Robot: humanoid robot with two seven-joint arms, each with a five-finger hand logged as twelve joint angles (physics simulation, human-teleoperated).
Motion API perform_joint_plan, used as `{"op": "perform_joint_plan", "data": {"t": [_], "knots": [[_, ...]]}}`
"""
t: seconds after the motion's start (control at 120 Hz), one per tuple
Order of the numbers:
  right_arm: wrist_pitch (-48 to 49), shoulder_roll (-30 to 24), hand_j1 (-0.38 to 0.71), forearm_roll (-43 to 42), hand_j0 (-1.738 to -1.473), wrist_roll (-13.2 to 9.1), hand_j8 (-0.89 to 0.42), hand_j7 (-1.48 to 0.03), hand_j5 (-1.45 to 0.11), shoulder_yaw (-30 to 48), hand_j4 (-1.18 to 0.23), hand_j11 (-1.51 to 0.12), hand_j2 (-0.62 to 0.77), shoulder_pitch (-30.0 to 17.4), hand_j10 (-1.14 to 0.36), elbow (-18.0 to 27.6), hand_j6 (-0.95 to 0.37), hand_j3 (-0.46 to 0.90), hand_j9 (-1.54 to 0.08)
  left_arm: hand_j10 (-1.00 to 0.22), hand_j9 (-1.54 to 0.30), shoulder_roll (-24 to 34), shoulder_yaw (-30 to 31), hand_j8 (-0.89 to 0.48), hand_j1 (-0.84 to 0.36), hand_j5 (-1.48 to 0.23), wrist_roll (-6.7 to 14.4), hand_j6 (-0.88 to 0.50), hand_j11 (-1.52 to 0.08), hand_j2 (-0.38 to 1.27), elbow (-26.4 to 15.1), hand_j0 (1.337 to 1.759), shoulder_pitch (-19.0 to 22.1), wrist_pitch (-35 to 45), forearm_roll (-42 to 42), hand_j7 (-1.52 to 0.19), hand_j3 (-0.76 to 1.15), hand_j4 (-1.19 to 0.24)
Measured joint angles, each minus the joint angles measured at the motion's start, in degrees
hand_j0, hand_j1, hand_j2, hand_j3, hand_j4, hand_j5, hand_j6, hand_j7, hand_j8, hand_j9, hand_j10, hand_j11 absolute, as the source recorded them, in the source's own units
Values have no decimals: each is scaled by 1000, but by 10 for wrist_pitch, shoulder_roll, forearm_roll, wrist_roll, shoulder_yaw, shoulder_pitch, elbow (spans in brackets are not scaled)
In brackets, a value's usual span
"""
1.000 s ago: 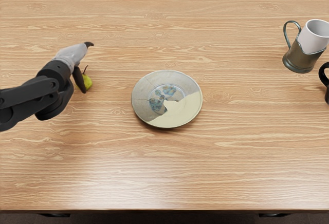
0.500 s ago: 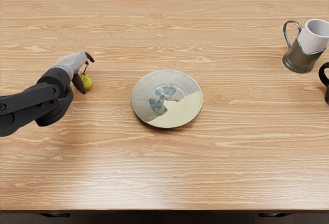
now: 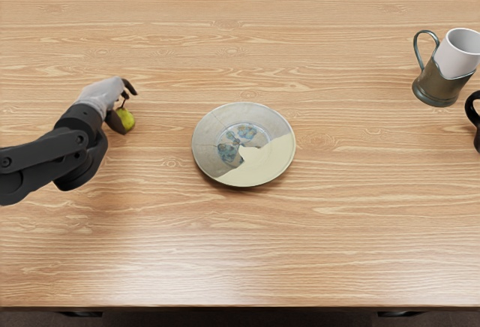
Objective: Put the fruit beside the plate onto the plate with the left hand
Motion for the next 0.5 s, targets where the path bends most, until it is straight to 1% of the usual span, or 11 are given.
{"op": "perform_joint_plan", "data": {"t": [0.125,0.275,0.5], "knots": [[0,0,-331,0,-1658,0,-15,-20,-20,0,-15,-20,-3,0,-15,0,-15,0,-20,-411,-532,-12,0,-412,-139,-532,0,-412,-532,86,6,1658,5,6,0,-532,0,-411],[0,0,-331,0,-1658,0,-15,-20,-20,0,-15,-20,-3,0,-15,0,-15,0,-20,-422,-546,-12,0,-423,-152,-546,0,-423,-546,88,14,1658,5,8,0,-546,0,-422],[0,0,-331,0,-1658,0,-15,-20,-20,0,-15,-20,-3,0,-15,0,-15,0,-20,-483,-628,-15,0,-483,-223,-629,0,-483,-628,126,16,1658,5,5,-4,-628,0,-482]]}}
